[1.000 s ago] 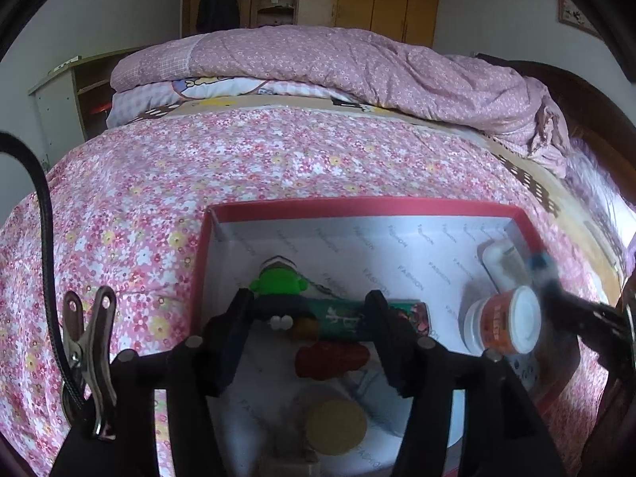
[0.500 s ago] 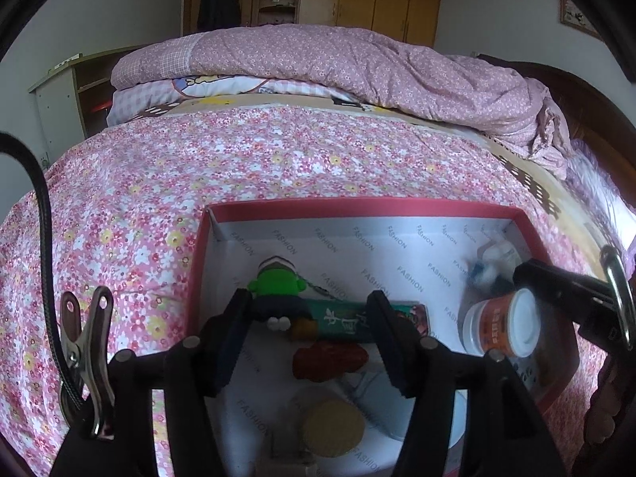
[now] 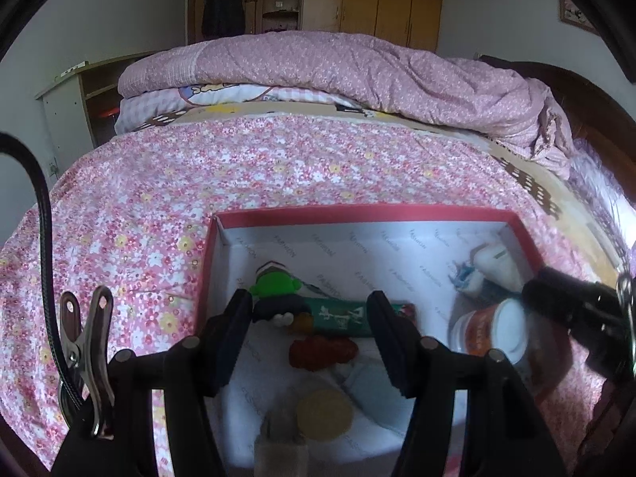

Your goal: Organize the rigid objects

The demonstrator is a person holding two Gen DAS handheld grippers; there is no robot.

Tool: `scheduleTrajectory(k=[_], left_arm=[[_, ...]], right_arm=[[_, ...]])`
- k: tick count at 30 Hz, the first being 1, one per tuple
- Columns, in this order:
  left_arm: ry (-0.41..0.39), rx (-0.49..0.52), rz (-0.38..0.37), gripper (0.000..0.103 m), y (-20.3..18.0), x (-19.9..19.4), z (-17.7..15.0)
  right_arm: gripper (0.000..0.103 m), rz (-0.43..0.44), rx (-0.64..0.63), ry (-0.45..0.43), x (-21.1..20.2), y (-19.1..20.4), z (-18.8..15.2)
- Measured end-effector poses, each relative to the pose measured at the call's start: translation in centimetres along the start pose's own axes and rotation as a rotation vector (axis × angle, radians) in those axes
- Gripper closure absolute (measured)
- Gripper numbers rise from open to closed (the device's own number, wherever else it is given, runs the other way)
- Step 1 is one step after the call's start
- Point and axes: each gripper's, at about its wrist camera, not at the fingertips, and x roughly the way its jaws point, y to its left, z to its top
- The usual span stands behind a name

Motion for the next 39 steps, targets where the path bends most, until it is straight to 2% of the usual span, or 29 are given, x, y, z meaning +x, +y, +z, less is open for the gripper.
scheduleTrajectory(k=[7, 9, 11, 23, 29, 39], left_arm=[[-0.022, 0.036, -0.014, 0.040, -1.2, -2.8, -0.7], [-0.027, 0.035, -0.019, 0.040, -1.4, -3.6, -1.0], [-0.032, 0.031, -0.030, 0.040, -1.5, -4.5, -1.6], [0.002, 0.034, -0.023, 0.040, -3.0, -8.2, -5.0], [0.046, 0.053, -0.037, 0.040, -3.4, -9.1, -7.3], [0.088, 0.001, -0.017, 0.040, -2.8, -9.7, -9.6]], right_arm=[[0.047, -0.003, -0.004, -0.015, -1.9, 0.6, -1.2], [0.037, -0.001, 0.015, -0.031, -2.6, 0.6, -1.8], [0.031, 0.005, 0.022, -0.035, -3.3, 0.7, -2.5], [0.031, -0.003, -0.012, 0.005, -5.7, 1.9, -6.1], [0.031, -0.022, -0.003, 0.034, -6.4, 1.9, -8.0], [0.031, -0.054, 0.004, 0.090, -6.5, 2.3, -9.9]])
